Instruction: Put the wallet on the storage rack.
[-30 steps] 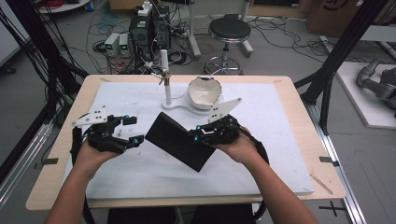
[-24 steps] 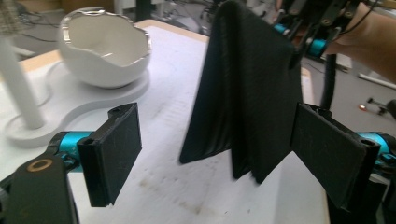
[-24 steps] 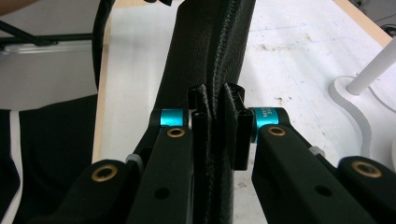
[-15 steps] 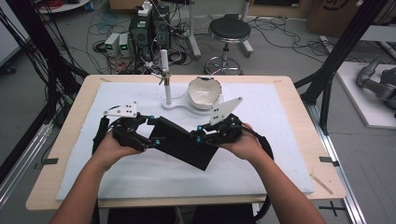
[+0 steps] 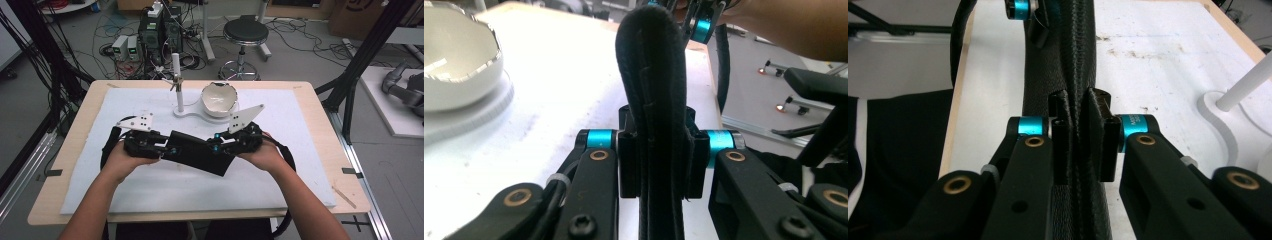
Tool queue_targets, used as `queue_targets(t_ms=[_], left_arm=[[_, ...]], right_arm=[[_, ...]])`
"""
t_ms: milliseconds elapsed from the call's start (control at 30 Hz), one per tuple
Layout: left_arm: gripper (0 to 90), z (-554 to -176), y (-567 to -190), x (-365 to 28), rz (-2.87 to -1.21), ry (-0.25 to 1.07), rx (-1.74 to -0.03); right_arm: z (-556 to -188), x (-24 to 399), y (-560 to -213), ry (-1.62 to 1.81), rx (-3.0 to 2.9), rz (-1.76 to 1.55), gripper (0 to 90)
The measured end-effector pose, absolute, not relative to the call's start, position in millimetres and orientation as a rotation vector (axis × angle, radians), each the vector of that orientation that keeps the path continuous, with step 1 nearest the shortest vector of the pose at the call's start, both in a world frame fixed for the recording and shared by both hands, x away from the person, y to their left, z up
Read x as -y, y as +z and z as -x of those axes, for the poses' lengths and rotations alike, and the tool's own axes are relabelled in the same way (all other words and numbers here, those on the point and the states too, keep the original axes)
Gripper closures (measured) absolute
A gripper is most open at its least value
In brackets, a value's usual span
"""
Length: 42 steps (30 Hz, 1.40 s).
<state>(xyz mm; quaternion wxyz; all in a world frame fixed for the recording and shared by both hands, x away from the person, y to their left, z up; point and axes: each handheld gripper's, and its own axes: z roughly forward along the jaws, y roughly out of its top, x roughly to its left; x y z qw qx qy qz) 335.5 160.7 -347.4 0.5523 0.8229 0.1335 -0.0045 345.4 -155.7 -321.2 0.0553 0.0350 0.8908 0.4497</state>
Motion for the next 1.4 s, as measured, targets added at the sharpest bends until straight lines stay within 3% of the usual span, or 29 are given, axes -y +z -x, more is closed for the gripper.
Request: queue_targets(t_ms=[200, 467, 900, 1400], left_arm=[[75.7, -332.4, -339.5, -161.6, -1.927, 0.022, -0.323], [75.5, -334.2, -312.4, -167.4, -1.923, 0.136, -0.349], [75.4, -368.1, -263.9, -148.4, -2.063, 0.299, -0.393], [75.2, -445.0, -230.4, -106.4, -2.216, 0.378, -0.382]], right_arm=[[-344.7, 172.7, -317.7, 1.509, -2.581, -0.242, 54.9], [-331.2, 214.2, -313.8, 1.543, -2.425, -0.38, 39.3], [-316.4, 264.0, -346.3, 1.572, -2.301, -0.583, 31.9], [-319.5, 277.6, -368.9, 1.537, -2.314, -0.676, 28.5]])
